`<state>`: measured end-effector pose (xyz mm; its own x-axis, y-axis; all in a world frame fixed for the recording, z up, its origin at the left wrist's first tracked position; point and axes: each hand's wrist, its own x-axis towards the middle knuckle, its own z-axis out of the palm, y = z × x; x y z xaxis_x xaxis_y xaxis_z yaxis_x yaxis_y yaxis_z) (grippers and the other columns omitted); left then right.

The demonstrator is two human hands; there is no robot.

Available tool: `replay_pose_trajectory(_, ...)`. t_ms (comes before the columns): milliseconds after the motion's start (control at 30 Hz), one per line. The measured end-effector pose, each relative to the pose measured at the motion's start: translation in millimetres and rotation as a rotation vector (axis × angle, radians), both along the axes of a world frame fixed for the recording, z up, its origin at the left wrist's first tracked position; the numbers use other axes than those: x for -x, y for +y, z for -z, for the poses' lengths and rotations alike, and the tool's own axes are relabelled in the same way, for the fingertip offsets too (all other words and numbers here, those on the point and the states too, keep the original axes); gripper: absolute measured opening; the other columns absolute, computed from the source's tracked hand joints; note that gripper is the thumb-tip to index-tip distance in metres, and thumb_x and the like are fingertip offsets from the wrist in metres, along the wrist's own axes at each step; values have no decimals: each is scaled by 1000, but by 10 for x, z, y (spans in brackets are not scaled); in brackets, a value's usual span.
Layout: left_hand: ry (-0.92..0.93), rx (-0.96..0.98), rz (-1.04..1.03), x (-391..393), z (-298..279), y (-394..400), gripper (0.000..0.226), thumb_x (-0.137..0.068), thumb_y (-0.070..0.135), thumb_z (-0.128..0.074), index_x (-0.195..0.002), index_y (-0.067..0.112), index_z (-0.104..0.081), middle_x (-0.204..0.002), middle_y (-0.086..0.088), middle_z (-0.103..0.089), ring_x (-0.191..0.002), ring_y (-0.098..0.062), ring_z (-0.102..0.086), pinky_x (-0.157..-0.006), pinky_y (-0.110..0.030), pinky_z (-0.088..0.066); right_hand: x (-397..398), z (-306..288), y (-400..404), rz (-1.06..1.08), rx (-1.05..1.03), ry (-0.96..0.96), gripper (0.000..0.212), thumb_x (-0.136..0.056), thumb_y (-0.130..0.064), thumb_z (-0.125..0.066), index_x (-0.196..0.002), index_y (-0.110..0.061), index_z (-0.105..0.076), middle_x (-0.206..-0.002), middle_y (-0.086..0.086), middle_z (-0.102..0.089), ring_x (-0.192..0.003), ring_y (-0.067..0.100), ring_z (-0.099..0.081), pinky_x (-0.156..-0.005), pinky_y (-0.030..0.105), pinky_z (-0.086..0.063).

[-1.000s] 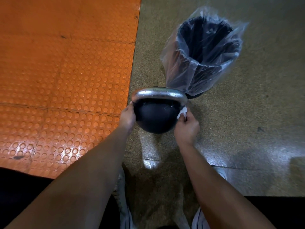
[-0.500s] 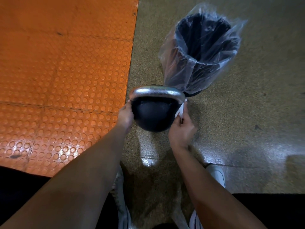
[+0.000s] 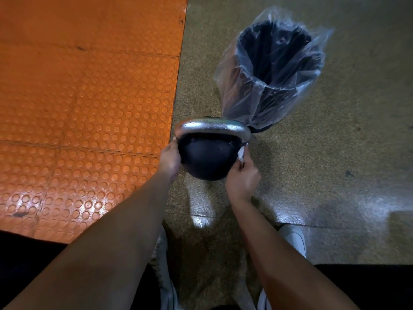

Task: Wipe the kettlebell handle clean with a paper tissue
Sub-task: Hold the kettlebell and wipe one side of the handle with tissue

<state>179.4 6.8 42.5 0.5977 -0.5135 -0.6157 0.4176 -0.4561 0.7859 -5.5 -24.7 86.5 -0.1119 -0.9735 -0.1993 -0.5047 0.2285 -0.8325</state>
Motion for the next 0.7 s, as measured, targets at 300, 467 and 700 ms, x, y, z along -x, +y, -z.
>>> replay_pose_trajectory(300, -16, -15, -15, 16, 1, -8, 47, -103, 44, -43, -126, 11, -65, -121, -5, -69, -120, -26, -59, -110, -52, -42, 9, -58, 13, -14, 78, -45, 54, -100, 4, -54, -151, -14, -54, -131, 18, -70, -113, 33, -70, -83, 8, -43)
replay_pose_trajectory(467, -6, -8, -20, 11, 20, -12, 46, -102, 43, -43, -126, 10, -65, -120, -5, -69, -119, -25, -59, -107, -48, -45, -33, -166, -30, 102, 130, -174, 53, -98, 7, -55, -147, -12, -59, -130, 9, -72, -117, 12, -66, -88, -2, -43)
replay_pose_trajectory(700, -24, -37, -48, 5, 85, -27, 37, -101, 40, -48, -104, 11, -71, -103, -10, -71, -96, -18, -56, -90, -38, -46, -10, -81, -55, 148, 22, -178, 53, -99, 4, -57, -149, -16, -56, -133, 8, -71, -123, 18, -67, -85, 1, -42)
